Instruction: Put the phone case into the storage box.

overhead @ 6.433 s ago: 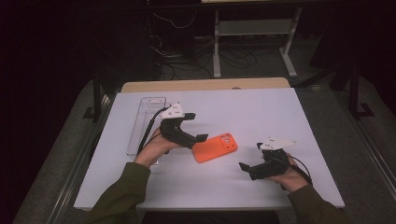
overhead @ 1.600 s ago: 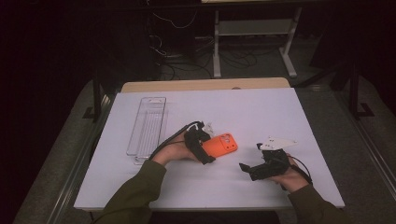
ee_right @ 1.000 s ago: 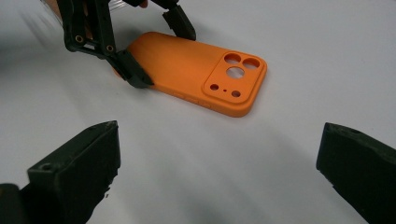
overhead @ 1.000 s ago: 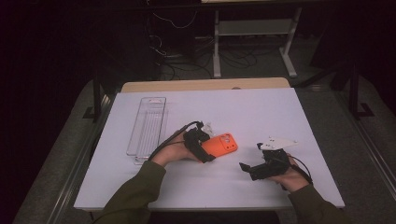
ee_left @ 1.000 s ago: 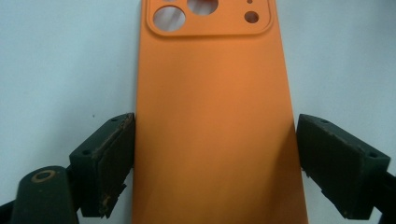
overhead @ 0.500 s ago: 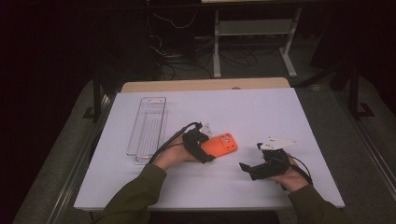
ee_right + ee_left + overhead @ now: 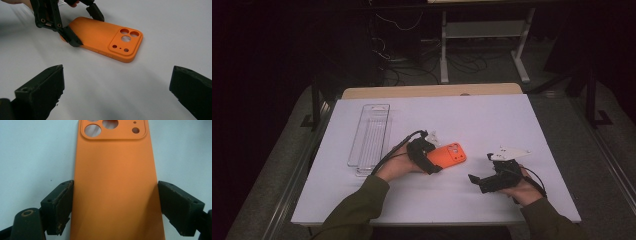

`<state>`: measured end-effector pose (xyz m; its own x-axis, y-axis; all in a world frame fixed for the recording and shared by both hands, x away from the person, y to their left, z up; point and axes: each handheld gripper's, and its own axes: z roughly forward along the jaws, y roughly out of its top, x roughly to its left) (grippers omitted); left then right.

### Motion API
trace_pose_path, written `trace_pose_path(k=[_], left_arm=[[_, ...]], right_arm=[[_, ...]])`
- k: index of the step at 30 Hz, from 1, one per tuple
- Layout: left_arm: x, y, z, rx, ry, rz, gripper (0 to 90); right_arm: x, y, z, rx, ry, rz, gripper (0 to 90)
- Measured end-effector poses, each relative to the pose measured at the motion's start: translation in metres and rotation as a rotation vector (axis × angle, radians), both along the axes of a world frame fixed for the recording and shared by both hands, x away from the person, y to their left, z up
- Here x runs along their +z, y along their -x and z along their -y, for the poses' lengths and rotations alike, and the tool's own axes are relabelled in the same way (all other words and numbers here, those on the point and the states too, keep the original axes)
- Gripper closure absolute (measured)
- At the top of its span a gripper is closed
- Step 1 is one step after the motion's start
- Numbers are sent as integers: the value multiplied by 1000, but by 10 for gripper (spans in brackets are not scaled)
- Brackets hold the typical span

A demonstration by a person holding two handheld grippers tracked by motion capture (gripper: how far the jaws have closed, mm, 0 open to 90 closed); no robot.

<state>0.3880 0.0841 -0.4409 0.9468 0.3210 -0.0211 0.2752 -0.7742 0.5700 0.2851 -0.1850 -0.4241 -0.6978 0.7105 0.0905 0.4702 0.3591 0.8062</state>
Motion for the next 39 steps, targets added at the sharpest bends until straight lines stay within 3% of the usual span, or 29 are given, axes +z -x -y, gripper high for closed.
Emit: trace_pose_path(k=[10, 17, 20, 25, 29, 32, 37, 39], left_arm=[[5, -1, -4, 27, 36, -41, 164], [15, 1, -10, 34, 18, -43, 164], [20, 3, -12, 48, 34, -47, 164], [29, 10, -15, 78, 42, -51, 164], [34, 14, -20, 74, 15, -33, 163], [34, 19, -24, 99, 38, -41, 163], [37, 26, -31, 95, 26, -40, 163], [38, 29, -31, 111, 50, -44, 163]], right_arm=[[0, -1, 1, -1, 2, 0, 0], [-1, -1, 1, 2, -3, -2, 0], [0, -1, 1, -1, -10, -1, 0], [0, -1, 1, 1, -7, -6, 0], [0, -1, 2, 0, -11, -5, 0], [0, -1, 2, -3, -11, -16, 0], [0, -1, 1, 13, -9, -16, 0], [0, -1, 1, 23, -12, -17, 0]])
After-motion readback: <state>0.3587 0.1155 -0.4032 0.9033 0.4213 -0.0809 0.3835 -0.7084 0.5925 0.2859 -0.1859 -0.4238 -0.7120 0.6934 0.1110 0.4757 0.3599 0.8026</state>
